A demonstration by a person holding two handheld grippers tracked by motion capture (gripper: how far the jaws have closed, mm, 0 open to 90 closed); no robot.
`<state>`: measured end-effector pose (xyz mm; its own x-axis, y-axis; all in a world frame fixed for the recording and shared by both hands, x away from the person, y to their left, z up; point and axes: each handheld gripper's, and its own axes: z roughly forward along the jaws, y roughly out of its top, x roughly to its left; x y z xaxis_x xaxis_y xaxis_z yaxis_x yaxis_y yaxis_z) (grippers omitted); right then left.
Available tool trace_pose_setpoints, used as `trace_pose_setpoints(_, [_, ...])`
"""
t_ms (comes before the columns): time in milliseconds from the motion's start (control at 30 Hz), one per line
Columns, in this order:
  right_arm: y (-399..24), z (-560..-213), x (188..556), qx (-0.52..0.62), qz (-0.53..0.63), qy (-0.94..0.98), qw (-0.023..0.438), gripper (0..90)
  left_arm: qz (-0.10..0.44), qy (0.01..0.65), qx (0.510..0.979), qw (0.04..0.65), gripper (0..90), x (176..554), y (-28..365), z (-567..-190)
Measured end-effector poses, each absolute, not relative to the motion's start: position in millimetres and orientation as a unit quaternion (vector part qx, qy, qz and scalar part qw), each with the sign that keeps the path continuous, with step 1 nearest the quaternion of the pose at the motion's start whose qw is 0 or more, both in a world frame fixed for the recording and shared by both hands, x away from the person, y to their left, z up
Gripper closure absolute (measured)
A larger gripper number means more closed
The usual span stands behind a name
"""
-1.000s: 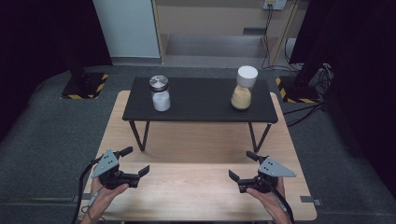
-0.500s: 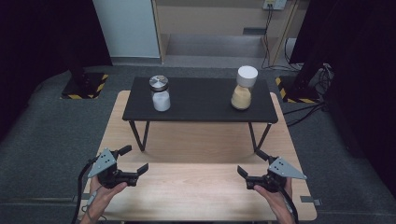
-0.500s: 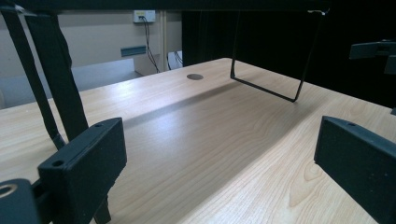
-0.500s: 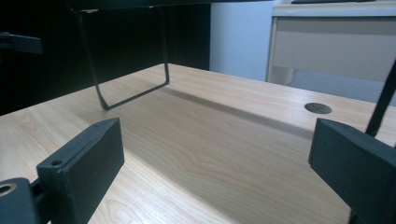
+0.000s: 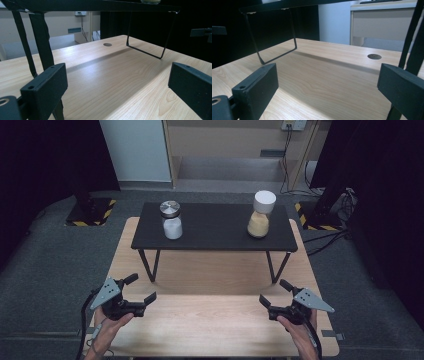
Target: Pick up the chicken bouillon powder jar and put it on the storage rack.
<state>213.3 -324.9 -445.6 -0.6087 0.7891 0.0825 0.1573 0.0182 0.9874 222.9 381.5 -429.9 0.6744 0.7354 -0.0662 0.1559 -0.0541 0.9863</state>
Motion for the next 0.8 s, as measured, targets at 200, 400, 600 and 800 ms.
trace_pose_setpoints(200, [-326.5, -445.8, 212.3, 0.358, 0.603, 0.663, 0.262, 3.5, 0.233, 0.325, 0.683, 0.611, 1.2, 224.7, 381.4, -430.8])
trace_pose_setpoints(400, [-326.3, -445.6, 211.9, 0.355, 0.6, 0.667, 0.263, 3.9, 0.233, 0.324, 0.684, 0.611, 1.3, 225.4, 381.1, -430.8])
trace_pose_setpoints(600, [-325.9, -445.4, 212.7, 0.351, 0.599, 0.67, 0.262, 4.2, 0.232, 0.322, 0.686, 0.609, 1.3, 225.7, 380.3, -430.4])
trace_pose_setpoints(800, [-325.8, -445.3, 213.5, 0.348, 0.599, 0.673, 0.26, 4.3, 0.232, 0.322, 0.687, 0.609, 1.3, 226.0, 380.2, -430.4])
